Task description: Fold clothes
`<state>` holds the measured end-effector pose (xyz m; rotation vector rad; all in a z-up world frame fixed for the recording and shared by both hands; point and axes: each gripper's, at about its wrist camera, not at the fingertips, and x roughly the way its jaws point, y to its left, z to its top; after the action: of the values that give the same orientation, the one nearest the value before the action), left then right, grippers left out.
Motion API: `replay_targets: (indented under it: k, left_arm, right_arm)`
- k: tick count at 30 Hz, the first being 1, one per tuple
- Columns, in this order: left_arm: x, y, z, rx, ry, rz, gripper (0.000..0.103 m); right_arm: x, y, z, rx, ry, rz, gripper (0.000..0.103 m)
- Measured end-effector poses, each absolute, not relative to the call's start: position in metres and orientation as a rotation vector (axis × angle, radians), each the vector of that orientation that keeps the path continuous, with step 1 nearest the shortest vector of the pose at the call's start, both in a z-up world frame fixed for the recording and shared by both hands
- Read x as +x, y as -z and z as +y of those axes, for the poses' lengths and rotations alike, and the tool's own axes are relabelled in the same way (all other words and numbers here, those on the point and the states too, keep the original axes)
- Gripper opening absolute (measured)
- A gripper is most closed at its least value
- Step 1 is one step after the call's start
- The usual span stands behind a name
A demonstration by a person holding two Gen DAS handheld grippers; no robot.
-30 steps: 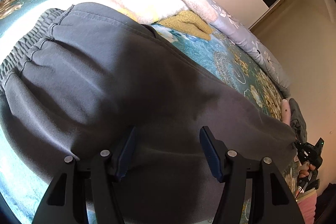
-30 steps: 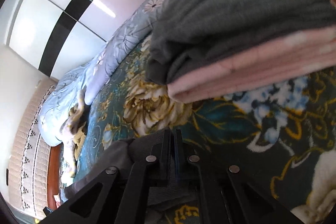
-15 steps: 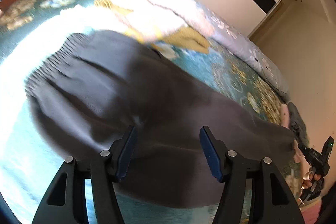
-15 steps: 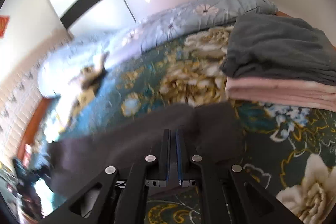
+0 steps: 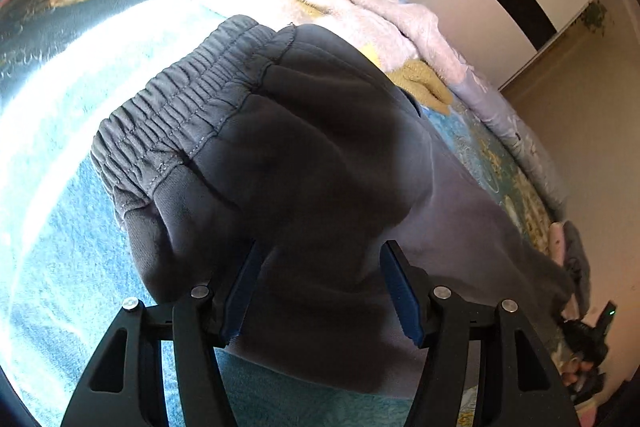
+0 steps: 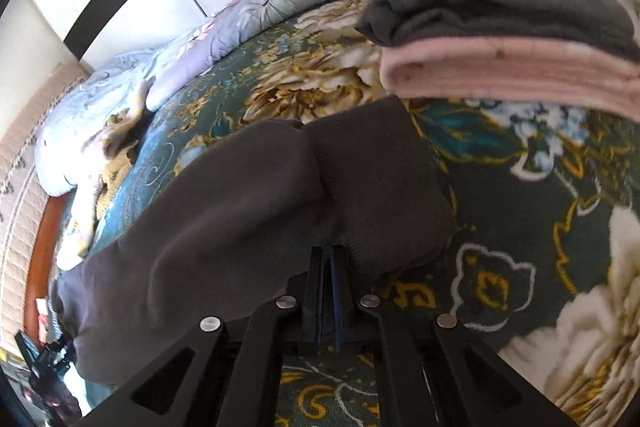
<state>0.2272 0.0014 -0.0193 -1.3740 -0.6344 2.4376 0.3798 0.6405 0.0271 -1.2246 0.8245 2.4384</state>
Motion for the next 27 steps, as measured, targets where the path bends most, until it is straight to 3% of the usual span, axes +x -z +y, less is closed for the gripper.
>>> replay_targets:
  k: [8,15,18,20,21,22,27]
  left_arm:
    - [0.231,0.025,-0.006,-1.358,-2.415,-0.722,0.063]
    - [0.253,-0.006,0.017,-1.298,-2.416,-0.629,0.063]
    - [0.259,-0.019,0.043,-1.261,-2.376,-0.552,0.063]
    - [0.264,-0.020,0.063,-1.252,-2.333,-0.509,0.063]
    - [0.265,-0.020,0.072,-1.250,-2.312,-0.491,0.063]
    - [0.266,-0.020,0.080,-1.253,-2.294,-0.475,0.063]
    - [0.267,-0.007,0.120,-1.311,-2.241,-0.393,0.063]
  right_arm:
    - [0.387,-0.019,0.647,-1.207,-2.400,0.946,0.003]
    - [0.391,-0.035,0.636,-1.188,-2.407,0.910,0.006]
    - [0.407,-0.053,0.640,-1.068,-2.451,0.982,0.009]
    - [0.420,-0.061,0.648,-0.971,-2.458,1.044,0.028]
    - [0.433,-0.064,0.657,-0.901,-2.446,1.095,0.053]
    - [0.440,-0.065,0.663,-0.866,-2.427,1.136,0.065]
    - [0.460,-0.037,0.685,-0.827,-2.343,1.445,0.065]
